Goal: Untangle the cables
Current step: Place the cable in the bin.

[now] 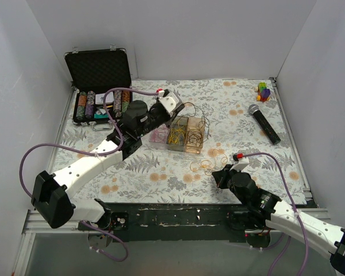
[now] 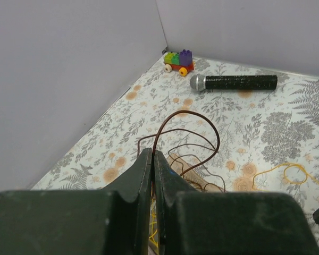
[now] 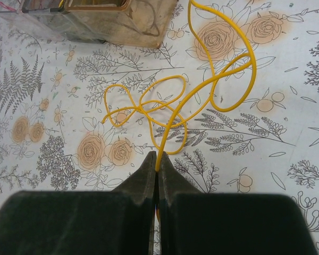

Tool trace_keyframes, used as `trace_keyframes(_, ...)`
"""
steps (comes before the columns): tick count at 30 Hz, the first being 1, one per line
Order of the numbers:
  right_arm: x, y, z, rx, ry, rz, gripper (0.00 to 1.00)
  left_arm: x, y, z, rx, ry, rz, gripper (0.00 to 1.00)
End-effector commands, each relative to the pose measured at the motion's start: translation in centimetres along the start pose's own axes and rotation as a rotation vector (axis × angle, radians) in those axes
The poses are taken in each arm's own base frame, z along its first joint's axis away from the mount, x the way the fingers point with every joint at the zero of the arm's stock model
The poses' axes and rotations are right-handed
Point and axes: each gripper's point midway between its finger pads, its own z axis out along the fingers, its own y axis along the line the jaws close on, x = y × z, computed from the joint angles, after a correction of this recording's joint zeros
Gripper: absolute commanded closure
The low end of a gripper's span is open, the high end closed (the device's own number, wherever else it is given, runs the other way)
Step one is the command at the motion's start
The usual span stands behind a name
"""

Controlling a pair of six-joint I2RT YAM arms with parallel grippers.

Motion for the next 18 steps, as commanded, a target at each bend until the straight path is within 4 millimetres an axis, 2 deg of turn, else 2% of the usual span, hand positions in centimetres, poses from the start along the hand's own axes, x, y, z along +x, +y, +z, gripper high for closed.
trace_keyframes(1,0.5,-0.4,0.3,0.008,-0.011,0.01,0.99,1.2,0.9,-1.2,-0.046,0.044,0.088,1.0)
trace_keyframes(7,0.3,-0.4,0.3,0.006,-0.017,0.018,0.99,5.5,1.3,-0.2,-0.063,0.166,0.201,1.0)
trace_keyframes(11,-0.2,0.0,0.3,-0.006,-0.025,0.011,0.99,6.9,1.3,0.4,-0.056,0.202,0.231,1.0)
trace_keyframes(13,-0.9,1.1,0.1,-0.049,-0.032,-0.014,0.99,7.4,1.5,0.6,-0.061,0.218,0.242,1.0)
trace_keyframes(16,-3.1,3.4,-0.4,-0.129,-0.07,-0.065,0.97,7.5,1.2,0.4,-0.045,0.231,0.239,1.0)
trace_keyframes(18,-4.9,4.8,-0.8,-0.167,-0.105,-0.095,0.84,7.6,0.9,0.0,-0.029,0.229,0.238,1.0)
